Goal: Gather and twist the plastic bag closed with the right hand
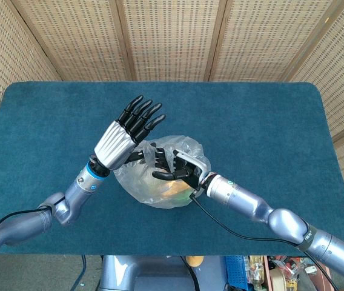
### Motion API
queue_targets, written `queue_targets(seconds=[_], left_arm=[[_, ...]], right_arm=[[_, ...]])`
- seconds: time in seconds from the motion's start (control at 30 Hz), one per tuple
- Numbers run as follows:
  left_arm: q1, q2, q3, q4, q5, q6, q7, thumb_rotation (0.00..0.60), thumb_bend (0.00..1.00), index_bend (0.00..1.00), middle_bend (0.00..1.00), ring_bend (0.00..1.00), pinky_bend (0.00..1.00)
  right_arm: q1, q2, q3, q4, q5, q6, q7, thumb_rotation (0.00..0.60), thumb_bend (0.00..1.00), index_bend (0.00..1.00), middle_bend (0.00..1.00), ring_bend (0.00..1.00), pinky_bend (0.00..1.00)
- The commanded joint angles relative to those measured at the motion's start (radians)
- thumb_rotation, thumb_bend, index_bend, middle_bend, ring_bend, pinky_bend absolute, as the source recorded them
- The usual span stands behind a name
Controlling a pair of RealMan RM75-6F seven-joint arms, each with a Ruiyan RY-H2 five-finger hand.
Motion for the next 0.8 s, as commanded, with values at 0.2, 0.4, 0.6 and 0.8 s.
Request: queue_targets(seconds=[0.2, 0.4, 0.6, 0.8], left_arm=[[-0.006, -0.001, -0.011, -0.002, -0.005, -0.007, -0.001, 0.600, 0.37, 0.00, 0.00, 0.00, 0.00], [-0.007, -0.009, -0.013, 0.009, -0.010, -0.014, -0.010, 0.600, 0.37, 0.00, 0.00, 0.00, 0.00], [-0.004, -0.016, -0.015, 0.020, -0.015, -0.013, -0.022, 0.600, 0.37, 0.00, 0.00, 0.00, 0.00], [-0.002, -0.013, -0.015, 0.021, -0.015, -0.011, -0.028, 0.600, 0.37, 0.00, 0.00, 0.00, 0.00]], right_arm=[[0.023, -0.031, -0.007, 0.021, 0.003, 0.013, 0.007, 0.600, 0.30, 0.30, 0.30, 0.10, 0.08], [0.031, -0.046, 0.000, 0.027, 0.005, 0.009, 0.011, 0.600, 0.30, 0.29, 0.30, 0.10, 0.08], [0.041, -0.062, 0.005, 0.041, 0.001, 0.025, 0.010, 0.600, 0.30, 0.29, 0.30, 0.10, 0.08], [0.051, -0.067, 0.005, 0.048, 0.005, 0.034, 0.019, 0.600, 0.31, 0.29, 0.30, 0.10, 0.08]])
